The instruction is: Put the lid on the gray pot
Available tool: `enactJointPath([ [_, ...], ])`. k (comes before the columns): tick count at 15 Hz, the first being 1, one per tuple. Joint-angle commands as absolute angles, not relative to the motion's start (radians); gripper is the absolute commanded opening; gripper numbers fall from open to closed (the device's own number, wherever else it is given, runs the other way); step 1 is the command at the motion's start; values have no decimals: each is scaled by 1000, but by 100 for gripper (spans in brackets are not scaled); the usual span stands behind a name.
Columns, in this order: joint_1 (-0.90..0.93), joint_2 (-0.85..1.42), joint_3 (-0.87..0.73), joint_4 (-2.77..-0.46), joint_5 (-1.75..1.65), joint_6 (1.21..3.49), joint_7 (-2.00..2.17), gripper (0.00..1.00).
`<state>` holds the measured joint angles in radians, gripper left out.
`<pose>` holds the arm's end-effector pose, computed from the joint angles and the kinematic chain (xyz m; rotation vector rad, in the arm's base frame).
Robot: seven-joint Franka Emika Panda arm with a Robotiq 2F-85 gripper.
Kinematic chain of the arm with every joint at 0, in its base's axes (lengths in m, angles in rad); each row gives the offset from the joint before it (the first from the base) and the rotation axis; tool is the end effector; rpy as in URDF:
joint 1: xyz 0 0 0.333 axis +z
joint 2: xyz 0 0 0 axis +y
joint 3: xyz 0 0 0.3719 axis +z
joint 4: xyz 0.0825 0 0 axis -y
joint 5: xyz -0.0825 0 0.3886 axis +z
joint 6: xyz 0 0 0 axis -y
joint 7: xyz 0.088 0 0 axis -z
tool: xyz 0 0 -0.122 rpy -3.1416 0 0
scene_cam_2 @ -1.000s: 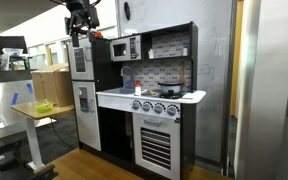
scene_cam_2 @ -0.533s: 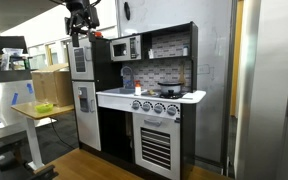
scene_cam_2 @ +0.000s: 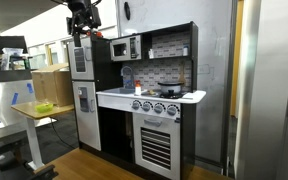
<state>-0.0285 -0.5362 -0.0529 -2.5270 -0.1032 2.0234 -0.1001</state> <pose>0.3597 -0.0383 0.4925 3.0704 0.1065 0.0409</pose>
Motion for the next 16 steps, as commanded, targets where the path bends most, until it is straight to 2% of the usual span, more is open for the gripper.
enactJointPath([
  [1,-67,-475,-86,-2529,-141,2206,-103,100],
  [8,-28,-245,-193,-2523,13,2796,-203,100],
  [11,64,-112,-260,-2486,232,2881,-362,100],
  [14,107,-22,-311,-2433,491,2819,-615,100],
  [15,83,-62,-280,-2486,387,2861,-501,100],
  [16,89,-36,-292,-2469,441,2858,-561,100],
])
